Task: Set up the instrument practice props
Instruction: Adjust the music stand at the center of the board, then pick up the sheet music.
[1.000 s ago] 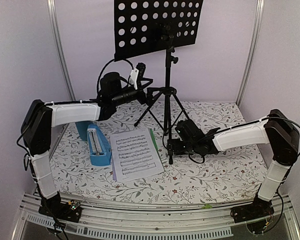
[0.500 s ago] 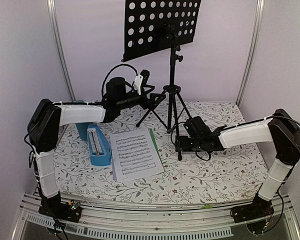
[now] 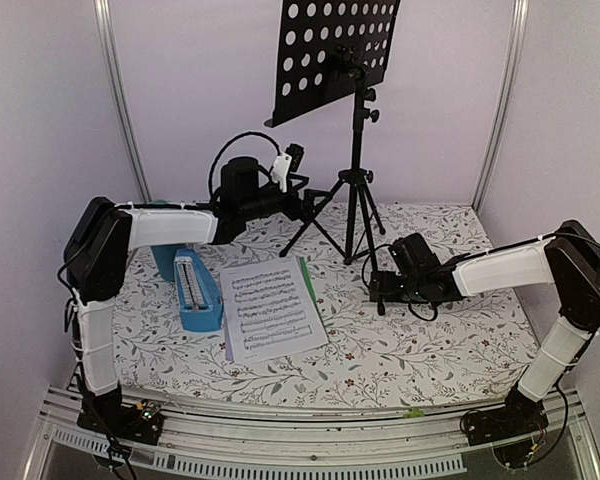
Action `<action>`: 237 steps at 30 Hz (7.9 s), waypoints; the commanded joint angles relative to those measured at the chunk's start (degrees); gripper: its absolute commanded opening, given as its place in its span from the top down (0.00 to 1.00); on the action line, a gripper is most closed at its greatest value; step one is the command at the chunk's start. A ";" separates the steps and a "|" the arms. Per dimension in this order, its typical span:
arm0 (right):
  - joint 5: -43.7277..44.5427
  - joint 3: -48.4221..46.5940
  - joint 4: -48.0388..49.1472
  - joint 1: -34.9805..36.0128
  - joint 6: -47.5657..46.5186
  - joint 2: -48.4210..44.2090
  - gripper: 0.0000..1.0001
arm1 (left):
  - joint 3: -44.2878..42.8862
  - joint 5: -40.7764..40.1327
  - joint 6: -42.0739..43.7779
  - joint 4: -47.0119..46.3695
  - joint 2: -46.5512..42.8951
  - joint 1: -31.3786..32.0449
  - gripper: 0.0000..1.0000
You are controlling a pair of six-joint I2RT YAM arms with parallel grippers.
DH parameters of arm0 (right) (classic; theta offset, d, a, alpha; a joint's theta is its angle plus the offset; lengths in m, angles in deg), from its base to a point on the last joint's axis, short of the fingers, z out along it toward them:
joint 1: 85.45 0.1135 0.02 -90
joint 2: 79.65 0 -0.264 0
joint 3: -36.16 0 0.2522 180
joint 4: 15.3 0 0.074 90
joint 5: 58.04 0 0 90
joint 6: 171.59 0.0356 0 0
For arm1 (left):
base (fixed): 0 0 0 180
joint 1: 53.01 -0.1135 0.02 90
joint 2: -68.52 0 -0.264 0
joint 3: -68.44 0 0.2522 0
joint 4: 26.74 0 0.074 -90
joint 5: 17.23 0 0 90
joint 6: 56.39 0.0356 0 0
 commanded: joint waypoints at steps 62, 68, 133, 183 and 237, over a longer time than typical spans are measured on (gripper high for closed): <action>-11.53 3.14 2.04 -32.54 -10.44 -6.34 0.01 | -24.70 -8.80 -1.85 19.86 21.77 13.54 0.15; -12.17 0.54 1.19 -33.06 -11.67 -5.65 0.01 | -24.85 -8.54 -2.32 19.39 22.10 15.23 0.15; -19.67 -14.50 -3.00 -36.22 -23.80 0.11 0.01 | -34.35 -7.32 -3.99 19.49 27.78 25.29 0.17; -11.35 12.41 -18.77 -18.72 -1.40 -41.86 0.03 | 10.89 -13.97 -12.69 11.73 -11.25 15.89 0.01; -26.54 -6.65 6.80 19.46 16.82 6.77 0.38 | 51.16 -21.20 -27.00 17.10 -29.22 5.00 0.01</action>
